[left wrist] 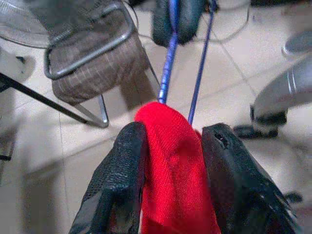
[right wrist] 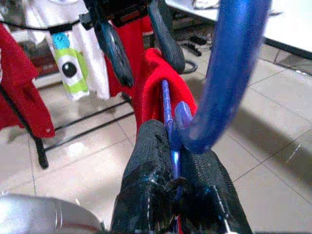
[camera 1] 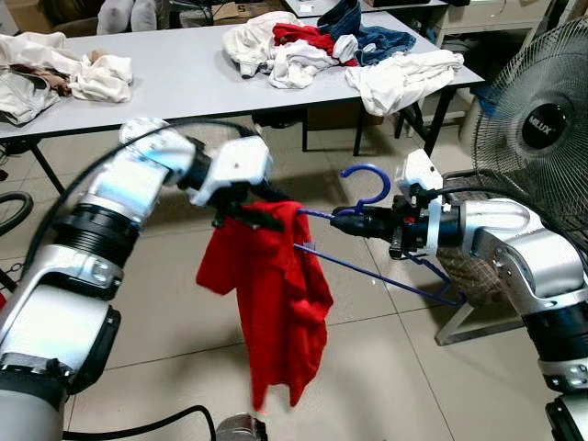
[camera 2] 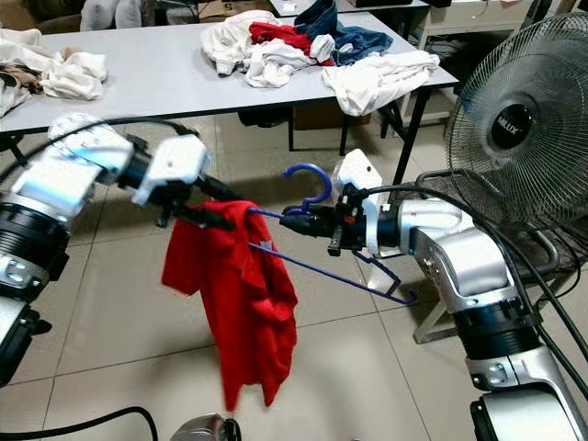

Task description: Hang hanger

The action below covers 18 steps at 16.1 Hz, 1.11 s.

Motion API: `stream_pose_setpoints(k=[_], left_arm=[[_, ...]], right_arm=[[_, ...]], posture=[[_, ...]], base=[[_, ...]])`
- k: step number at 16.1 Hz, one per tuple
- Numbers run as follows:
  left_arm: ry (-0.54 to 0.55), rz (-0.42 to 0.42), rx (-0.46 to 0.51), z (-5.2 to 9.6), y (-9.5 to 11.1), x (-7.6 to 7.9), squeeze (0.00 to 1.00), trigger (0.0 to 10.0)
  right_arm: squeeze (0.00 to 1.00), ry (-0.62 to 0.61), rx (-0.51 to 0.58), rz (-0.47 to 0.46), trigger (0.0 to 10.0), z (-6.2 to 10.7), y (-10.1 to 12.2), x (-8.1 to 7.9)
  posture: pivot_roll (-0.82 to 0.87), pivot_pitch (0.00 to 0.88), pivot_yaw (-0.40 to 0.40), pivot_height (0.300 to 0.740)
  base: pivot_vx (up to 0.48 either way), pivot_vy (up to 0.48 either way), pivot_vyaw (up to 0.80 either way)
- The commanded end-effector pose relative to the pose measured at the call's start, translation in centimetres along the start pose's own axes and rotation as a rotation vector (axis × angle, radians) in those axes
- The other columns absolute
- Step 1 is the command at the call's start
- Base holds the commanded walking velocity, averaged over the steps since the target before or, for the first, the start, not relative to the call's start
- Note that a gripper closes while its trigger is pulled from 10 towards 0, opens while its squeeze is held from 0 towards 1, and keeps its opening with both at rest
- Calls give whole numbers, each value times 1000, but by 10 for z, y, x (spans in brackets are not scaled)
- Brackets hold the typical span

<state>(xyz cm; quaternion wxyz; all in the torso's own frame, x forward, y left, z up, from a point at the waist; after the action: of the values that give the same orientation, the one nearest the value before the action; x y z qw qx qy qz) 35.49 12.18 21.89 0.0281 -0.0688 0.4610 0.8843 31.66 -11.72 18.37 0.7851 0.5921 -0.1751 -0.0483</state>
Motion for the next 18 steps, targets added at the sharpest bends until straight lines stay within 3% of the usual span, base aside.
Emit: stream_pose_setpoints(k=[1, 3, 7, 9, 10, 12, 13, 15, 18], left_arm=[[10, 14, 45, 9, 6, 0, 0, 10000], [36, 30, 81, 18, 9, -3, 0, 10000], [230, 151, 199, 48, 1, -15, 0, 10000], [391, 262, 267, 58, -15, -21, 0, 10000], [478, 336, 371, 65, -16, -26, 0, 10000], [542, 427, 482, 71, -17, -26, 0, 10000], [507, 508, 555, 64, -19, -12, 1000, 10000], [497, 546, 579, 50, -21, 2, 1000, 10000], [573, 559, 580, 42, -27, 4, 1000, 10000]], right_arm=[[0, -27, 61, 34, 0, 3, 14, 2], [0, -43, 77, 31, 0, 3, 15, 3], [0, -84, 109, 27, 0, 10, 19, 6], [0, -118, 147, 11, 0, 17, 23, 7], [0, -128, 161, 7, 0, 20, 24, 7], [0, -147, 170, 3, 0, 24, 24, 8], [0, -171, 185, -4, 0, 28, 26, 10], [0, -186, 192, -9, 0, 30, 27, 11], [0, -200, 206, -14, 0, 33, 30, 14]], posture=[[-1, 0, 61, 740], [-1, 0, 64, 740], [-5, 0, 73, 740], [-4, 0, 73, 740], [-4, 0, 74, 740], [-5, 0, 78, 740], [-7, 0, 76, 740], [-6, 0, 75, 740], [-8, 0, 74, 740]], base=[[0, 0, 0], [0, 0, 0], [0, 0, 0], [0, 0, 0], [0, 0, 0], [0, 0, 0], [0, 0, 0], [0, 0, 0], [0, 0, 0]])
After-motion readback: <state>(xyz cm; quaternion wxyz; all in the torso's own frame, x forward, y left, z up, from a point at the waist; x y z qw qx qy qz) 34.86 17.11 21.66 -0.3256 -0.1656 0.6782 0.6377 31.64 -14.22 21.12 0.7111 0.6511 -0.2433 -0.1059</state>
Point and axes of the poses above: a point about 5 cm out from each wrist's last joint towards the gripper, its own z axis pointing back from the gripper into the wrist, its own y axis along the axis of the wrist's last joint, x = y × z, the point moved 3 cm from there along -z, pointing out of the wrist towards the gripper, and after that the axes turned 13 degrees about z, right-handed, at the moved point
